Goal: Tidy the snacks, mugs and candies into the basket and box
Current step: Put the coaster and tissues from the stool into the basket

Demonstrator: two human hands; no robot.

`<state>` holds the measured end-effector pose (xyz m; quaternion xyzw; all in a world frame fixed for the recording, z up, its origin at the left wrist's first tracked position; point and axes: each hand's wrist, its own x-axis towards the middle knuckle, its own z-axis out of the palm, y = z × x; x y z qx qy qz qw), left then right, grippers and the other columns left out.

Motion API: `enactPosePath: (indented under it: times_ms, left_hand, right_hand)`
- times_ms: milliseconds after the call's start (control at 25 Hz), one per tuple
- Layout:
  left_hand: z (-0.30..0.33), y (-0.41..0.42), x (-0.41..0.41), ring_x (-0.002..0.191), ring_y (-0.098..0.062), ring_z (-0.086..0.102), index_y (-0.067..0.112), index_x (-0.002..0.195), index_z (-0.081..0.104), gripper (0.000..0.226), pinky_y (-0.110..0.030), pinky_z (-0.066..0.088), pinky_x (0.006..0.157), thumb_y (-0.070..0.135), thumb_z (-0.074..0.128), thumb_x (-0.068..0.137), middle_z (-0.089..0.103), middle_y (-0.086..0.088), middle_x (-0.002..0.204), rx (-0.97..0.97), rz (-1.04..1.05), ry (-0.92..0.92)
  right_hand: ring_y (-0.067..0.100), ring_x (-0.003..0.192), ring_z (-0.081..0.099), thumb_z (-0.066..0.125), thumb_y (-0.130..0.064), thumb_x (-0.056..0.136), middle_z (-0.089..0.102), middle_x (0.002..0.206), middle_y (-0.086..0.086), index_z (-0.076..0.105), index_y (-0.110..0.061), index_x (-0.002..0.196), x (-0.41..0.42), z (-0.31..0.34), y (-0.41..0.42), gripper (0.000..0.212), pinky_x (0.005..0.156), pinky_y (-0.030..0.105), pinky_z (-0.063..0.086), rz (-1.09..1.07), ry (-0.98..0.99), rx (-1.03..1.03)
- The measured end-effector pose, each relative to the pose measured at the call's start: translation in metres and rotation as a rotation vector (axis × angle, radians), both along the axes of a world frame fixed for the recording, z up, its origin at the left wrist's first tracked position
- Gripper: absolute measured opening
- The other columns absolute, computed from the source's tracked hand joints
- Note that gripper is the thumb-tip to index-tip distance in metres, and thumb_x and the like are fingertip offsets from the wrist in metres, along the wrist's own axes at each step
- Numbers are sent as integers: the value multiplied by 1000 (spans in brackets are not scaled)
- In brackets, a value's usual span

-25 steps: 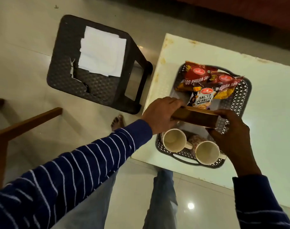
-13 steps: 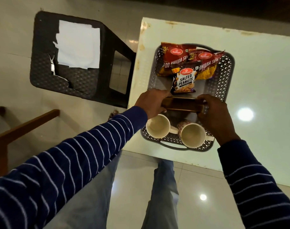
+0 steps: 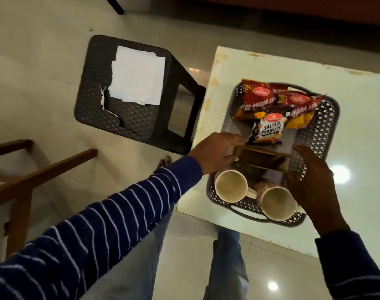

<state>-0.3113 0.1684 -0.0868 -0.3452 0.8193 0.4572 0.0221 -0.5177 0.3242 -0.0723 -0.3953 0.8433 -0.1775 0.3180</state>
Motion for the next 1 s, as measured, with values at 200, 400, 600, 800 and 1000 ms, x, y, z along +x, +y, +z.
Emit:
enactPosePath:
  times_ms: [200,400,600,800,1000]
  left_hand:
    - [16,-48,71,95,-10,66,11,115,67,32,-30,57,83,23,73,86,71,-3,108,-193,375,122]
    - [10,-125,148,102,-6,63,17,122,60,44,-21,56,82,24,77,83,66,2,112,-129,781,45]
    - [-11,-198,196,109,-11,55,14,131,51,58,-21,49,90,31,77,82,58,0,122,-76,1013,-36]
    - [-24,-238,208,119,-22,51,6,131,49,65,-30,43,100,40,75,82,47,-10,133,-73,965,-236]
    - [-23,-252,212,103,-17,61,11,130,49,63,-30,52,88,37,77,80,63,-4,119,133,957,-193]
  right_hand:
    - [29,110,62,65,-2,85,63,126,12,56,-15,132,53,32,-51,50,93,35,49,-86,-8,-161]
    - [17,100,65,60,-16,92,64,123,4,56,-22,134,122,39,-133,42,85,37,58,-39,-229,-232]
    - [16,125,53,60,-19,94,51,144,-1,53,-21,138,180,17,-216,44,104,40,48,176,-233,-101]
    - [23,149,17,54,-27,99,16,164,-2,39,-24,147,233,-14,-287,51,117,40,28,627,-26,18]
    - [28,152,5,43,-47,100,2,166,0,17,-26,156,254,-38,-304,65,122,48,17,691,134,188]
